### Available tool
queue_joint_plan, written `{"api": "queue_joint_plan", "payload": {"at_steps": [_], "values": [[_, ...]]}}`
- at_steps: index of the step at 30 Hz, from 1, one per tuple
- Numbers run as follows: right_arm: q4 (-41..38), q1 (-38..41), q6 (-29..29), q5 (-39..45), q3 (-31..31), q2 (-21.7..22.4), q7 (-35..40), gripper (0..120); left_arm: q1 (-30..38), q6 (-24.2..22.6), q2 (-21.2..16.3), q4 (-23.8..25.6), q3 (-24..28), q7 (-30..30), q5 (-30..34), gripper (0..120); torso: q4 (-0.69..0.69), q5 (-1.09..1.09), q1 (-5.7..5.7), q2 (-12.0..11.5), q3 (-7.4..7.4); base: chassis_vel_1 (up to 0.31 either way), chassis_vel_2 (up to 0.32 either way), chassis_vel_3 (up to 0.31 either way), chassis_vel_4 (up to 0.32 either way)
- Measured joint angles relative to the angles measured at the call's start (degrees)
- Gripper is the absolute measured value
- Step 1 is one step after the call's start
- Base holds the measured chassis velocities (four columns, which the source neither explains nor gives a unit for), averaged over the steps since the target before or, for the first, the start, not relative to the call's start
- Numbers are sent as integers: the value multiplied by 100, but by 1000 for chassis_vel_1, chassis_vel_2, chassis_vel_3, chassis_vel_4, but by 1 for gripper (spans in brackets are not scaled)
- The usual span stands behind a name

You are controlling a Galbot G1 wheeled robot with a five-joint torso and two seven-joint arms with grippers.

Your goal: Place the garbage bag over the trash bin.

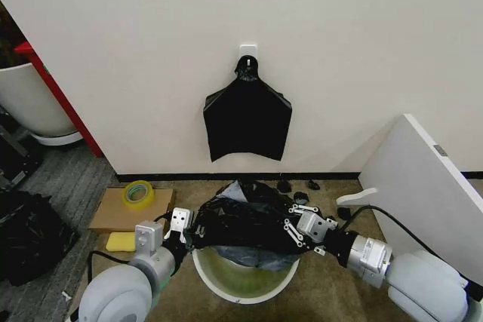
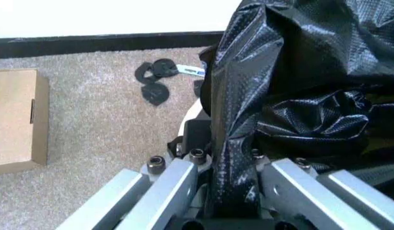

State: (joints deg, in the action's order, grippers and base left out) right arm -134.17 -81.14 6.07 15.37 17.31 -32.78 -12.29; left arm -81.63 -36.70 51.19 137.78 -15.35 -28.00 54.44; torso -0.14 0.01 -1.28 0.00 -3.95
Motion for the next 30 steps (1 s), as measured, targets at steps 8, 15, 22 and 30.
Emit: {"api": "queue_joint_plan", "payload": {"at_steps": [8,15,22,30], "values": [[-45,50,-93,286,26,-23,112,0,-9,0,-14,15,9,90,-71,0,0,0,0,0,0,0,0,0,0],[-125,277,231,1320,140,-85,821,0,-34,66,-88,30,119,429,-552,0,-1,0,0,0,0,0,0,0,0],[97,575,797,2344,174,-62,1434,0,-75,326,-171,21,173,834,-1371,0,0,1,0,0,0,0,0,0,0],[678,572,948,2720,198,95,1379,0,-130,849,-238,-32,207,1385,-2188,0,0,1,0,0,0,0,0,0,0]]}}
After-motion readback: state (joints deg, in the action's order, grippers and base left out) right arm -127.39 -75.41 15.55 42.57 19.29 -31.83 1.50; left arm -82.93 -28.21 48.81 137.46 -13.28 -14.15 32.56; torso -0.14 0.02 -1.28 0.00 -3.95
